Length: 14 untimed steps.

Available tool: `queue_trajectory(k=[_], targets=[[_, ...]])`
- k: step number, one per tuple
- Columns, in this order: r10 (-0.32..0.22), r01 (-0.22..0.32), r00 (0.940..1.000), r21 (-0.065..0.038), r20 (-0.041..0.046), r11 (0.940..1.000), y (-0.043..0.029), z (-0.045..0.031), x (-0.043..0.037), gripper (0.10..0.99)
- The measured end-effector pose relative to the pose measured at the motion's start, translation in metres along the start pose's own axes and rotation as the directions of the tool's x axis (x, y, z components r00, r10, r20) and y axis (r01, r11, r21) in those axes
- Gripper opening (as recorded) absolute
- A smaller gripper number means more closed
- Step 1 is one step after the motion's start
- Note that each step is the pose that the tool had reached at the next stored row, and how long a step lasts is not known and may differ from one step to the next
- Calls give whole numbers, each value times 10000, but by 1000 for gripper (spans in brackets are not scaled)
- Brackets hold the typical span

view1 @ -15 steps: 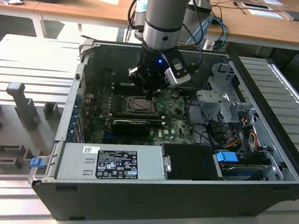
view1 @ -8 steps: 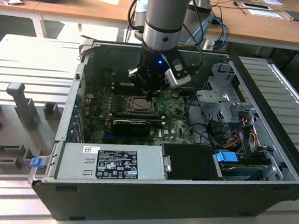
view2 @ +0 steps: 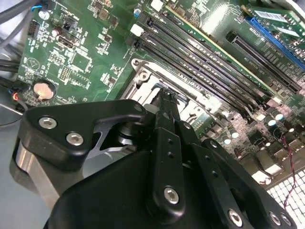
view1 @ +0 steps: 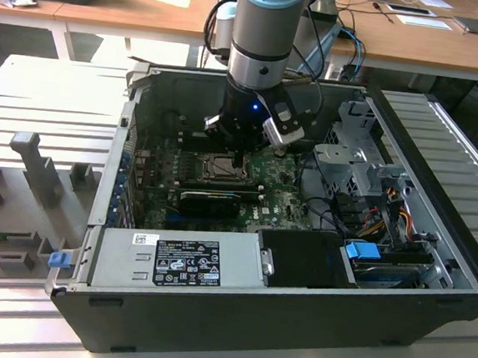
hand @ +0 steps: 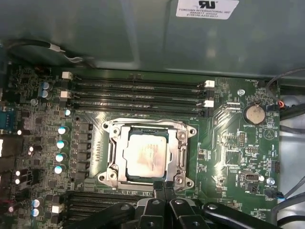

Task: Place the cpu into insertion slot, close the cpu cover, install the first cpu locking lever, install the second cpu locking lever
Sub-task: 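Install the second cpu locking lever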

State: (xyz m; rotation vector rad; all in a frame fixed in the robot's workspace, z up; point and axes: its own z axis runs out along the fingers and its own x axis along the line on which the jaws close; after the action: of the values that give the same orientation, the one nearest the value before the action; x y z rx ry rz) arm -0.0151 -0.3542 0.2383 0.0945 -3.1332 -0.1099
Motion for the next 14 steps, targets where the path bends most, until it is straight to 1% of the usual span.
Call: queue_trajectory(k=[1,2,3,6,8,11,13,14], targets=[[-4,4,10000,-3,-4,10000,-30,15,2,106],[-5,5,10000,-2,-6,10000,-94,17,16,106],[-4,4,10000,-3,-4,10000,-114,18,27,106],[-17,17,10000,-27,-4,10000,-132,21,68,106],[-23,23,10000,-74,-1,10000,-138,26,116,106],[-29,29,10000,-102,2,9999,-141,43,225,106],[-49,49,10000,-121,-1,9999,-145,65,237,106],[-57,57,10000,-147,0,9999,-146,79,238,106]])
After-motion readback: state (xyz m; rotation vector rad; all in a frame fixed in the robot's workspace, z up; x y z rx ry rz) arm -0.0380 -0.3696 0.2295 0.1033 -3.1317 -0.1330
